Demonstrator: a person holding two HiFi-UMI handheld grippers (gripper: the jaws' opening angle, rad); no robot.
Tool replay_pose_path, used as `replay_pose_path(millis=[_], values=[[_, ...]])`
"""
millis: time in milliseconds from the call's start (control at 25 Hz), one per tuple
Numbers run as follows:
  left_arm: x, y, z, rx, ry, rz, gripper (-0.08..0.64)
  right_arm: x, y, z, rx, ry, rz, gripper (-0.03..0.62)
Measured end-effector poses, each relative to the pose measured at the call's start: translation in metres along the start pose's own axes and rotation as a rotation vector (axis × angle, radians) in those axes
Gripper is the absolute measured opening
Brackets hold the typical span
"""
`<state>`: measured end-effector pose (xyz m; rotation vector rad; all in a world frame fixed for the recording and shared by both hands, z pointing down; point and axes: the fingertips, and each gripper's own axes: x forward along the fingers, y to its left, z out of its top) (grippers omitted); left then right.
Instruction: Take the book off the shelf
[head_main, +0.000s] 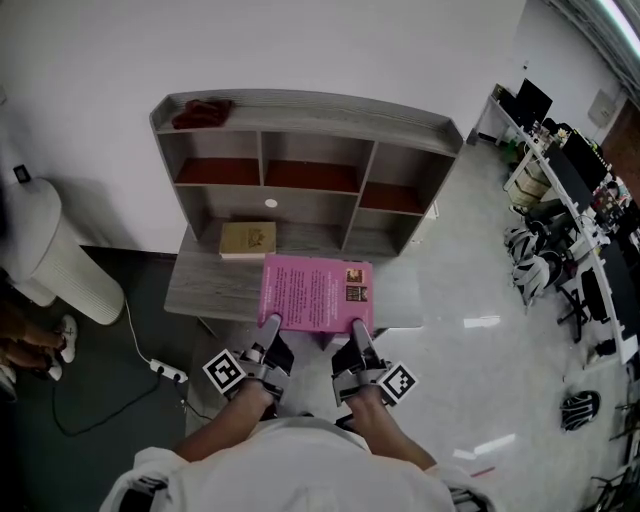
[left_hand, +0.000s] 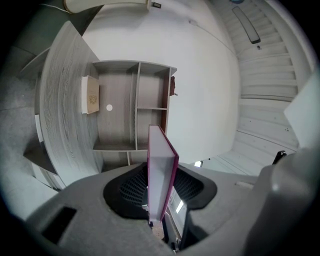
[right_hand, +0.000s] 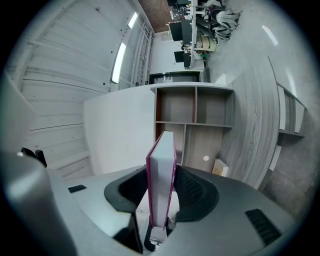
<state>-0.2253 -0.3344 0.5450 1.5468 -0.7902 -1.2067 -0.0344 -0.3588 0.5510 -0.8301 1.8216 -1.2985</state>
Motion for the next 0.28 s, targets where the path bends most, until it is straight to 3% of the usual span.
replay_pose_path(millis=[280], values=[[0.0009, 0.004, -0.003, -0.016, -0.004, 0.002, 0.155, -0.0026, -0.0049, 0.0038, -0.027, 0.007, -0.032, 0.16]])
